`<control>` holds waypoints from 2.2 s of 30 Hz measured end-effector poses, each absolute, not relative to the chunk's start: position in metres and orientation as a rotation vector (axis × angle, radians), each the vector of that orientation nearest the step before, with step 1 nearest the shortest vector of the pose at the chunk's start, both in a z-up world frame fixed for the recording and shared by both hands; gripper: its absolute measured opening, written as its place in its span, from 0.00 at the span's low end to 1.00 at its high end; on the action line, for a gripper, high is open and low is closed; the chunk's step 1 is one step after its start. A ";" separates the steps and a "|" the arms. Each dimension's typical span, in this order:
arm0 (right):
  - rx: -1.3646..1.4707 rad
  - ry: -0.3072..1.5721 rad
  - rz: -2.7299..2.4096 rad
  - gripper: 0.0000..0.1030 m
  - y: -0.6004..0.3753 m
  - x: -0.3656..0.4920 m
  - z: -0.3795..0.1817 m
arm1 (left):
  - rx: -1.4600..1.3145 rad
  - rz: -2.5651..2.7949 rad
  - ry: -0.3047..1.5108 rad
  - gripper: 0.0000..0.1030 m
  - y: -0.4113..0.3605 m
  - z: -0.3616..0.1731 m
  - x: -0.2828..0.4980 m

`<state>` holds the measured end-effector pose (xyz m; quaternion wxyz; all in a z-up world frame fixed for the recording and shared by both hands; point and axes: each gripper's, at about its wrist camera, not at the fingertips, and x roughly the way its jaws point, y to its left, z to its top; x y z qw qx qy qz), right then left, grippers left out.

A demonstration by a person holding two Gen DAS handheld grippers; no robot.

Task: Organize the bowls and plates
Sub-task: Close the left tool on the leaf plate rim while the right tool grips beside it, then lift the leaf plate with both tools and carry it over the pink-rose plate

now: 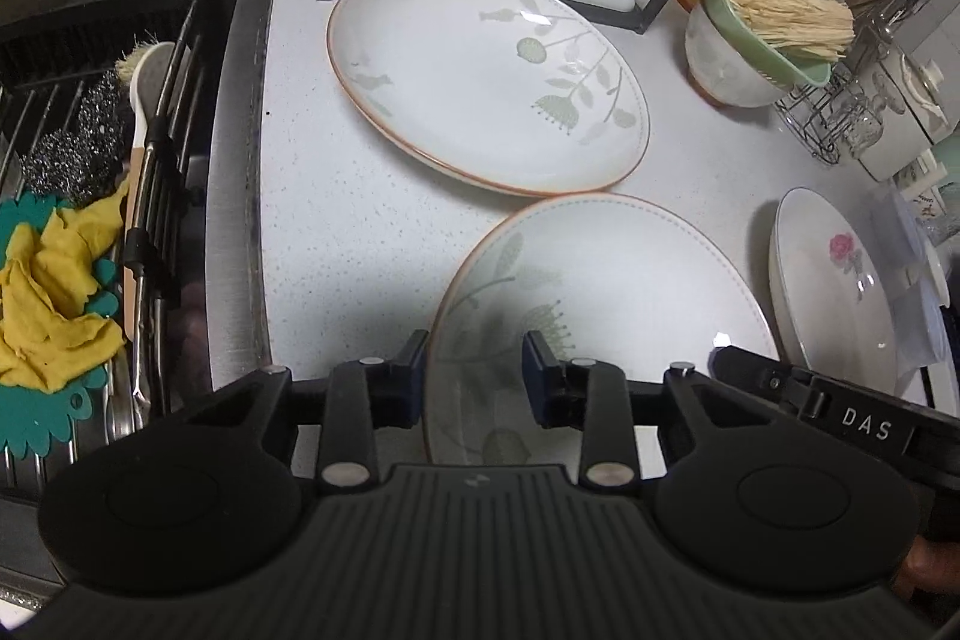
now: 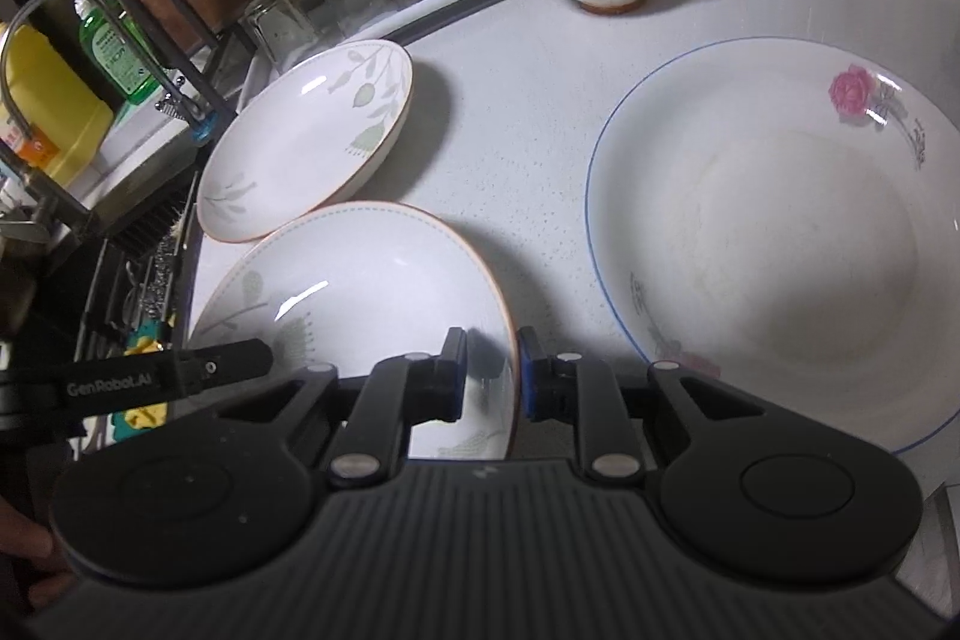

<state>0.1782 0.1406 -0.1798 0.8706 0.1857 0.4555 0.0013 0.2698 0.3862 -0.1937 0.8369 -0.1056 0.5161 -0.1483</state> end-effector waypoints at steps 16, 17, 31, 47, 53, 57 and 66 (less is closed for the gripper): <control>0.405 0.965 -0.042 0.20 0.111 0.169 -0.121 | -0.323 -0.385 1.092 0.36 0.356 -0.125 0.269; 0.407 0.959 -0.042 0.20 0.106 0.168 -0.116 | -0.324 -0.394 1.087 0.36 0.350 -0.119 0.269; 0.404 0.910 -0.023 0.20 0.021 0.157 -0.085 | -0.308 -0.431 1.026 0.36 0.262 -0.076 0.261; 0.430 0.983 -0.049 0.20 -0.036 0.158 -0.141 | -0.124 -0.377 1.113 0.36 0.174 -0.126 0.278; 0.454 0.995 -0.054 0.20 -0.052 0.159 -0.154 | -0.103 -0.346 1.136 0.36 0.155 -0.140 0.287; 0.460 0.989 -0.052 0.20 -0.062 0.159 -0.157 | -0.084 -0.336 1.151 0.36 0.143 -0.147 0.288; 0.404 0.999 -0.013 0.20 -0.065 0.166 -0.163 | -0.081 -0.274 1.171 0.36 0.139 -0.158 0.290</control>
